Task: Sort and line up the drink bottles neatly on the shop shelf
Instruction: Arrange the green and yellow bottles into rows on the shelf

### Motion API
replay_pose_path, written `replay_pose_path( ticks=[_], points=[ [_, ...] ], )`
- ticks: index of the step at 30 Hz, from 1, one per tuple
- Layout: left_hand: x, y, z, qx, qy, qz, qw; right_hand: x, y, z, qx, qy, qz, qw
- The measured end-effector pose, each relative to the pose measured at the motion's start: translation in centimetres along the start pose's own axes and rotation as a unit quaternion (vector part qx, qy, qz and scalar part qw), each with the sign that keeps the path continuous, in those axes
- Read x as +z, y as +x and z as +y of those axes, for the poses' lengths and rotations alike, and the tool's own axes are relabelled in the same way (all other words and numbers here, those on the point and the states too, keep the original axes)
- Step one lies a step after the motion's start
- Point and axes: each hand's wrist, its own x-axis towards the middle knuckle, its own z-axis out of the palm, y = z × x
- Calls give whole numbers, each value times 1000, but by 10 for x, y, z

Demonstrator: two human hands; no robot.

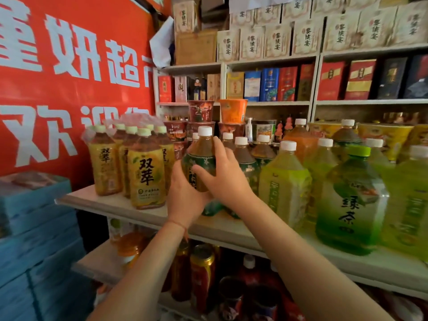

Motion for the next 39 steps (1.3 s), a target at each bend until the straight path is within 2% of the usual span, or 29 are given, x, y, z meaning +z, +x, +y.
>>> replay_pose_path(
  ticks=[4,7,10,12,14,15,17,20,22,25,26,27,29,31,33,35,37,39],
  points=[
    [7,6,-23,-11,-39,-38,998,18,1,7,-3,-86,-3,996],
    [10,14,-31,-17,-28,-59,998,21,-1,9,-13,-95,9,995],
    [14,4,-19,-3,0,-22,1000,16,-9,10,-46,-84,40,995],
    [17,-11,0,58,14,62,996,7,-16,12,-104,-72,87,988],
    [23,-24,25,176,-6,136,975,-12,-25,15,-154,-45,142,977],
    [30,-29,37,223,-16,151,963,-26,-30,20,-176,-38,173,968],
    [48,-38,62,274,-35,125,953,-62,-42,32,-204,-55,236,949],
    [86,-64,105,315,-54,55,946,-126,-64,64,-196,-107,335,915],
    [112,-83,129,343,-50,18,938,-165,-77,89,-164,-138,381,900],
    [158,-114,168,357,-53,6,932,-222,-97,127,-57,-198,436,876],
    [172,-122,177,351,-57,-2,935,-238,-102,140,-9,-213,425,880],
    [187,-131,187,341,-60,-13,938,-253,-107,155,46,-216,377,899],
    [214,-147,202,310,-57,-30,948,-277,-118,184,155,-152,193,957],
    [232,-164,210,288,-23,8,957,-289,-128,204,203,-32,43,978],
    [239,-173,208,267,48,95,958,-289,-133,216,196,15,8,980],
    [239,-172,206,178,59,135,973,-290,-133,225,185,3,12,983],
    [235,-161,199,28,13,107,994,-292,-131,229,178,-31,6,984],
    [229,-150,191,-71,-37,56,995,-298,-132,227,180,-73,-16,981]
  ],
)
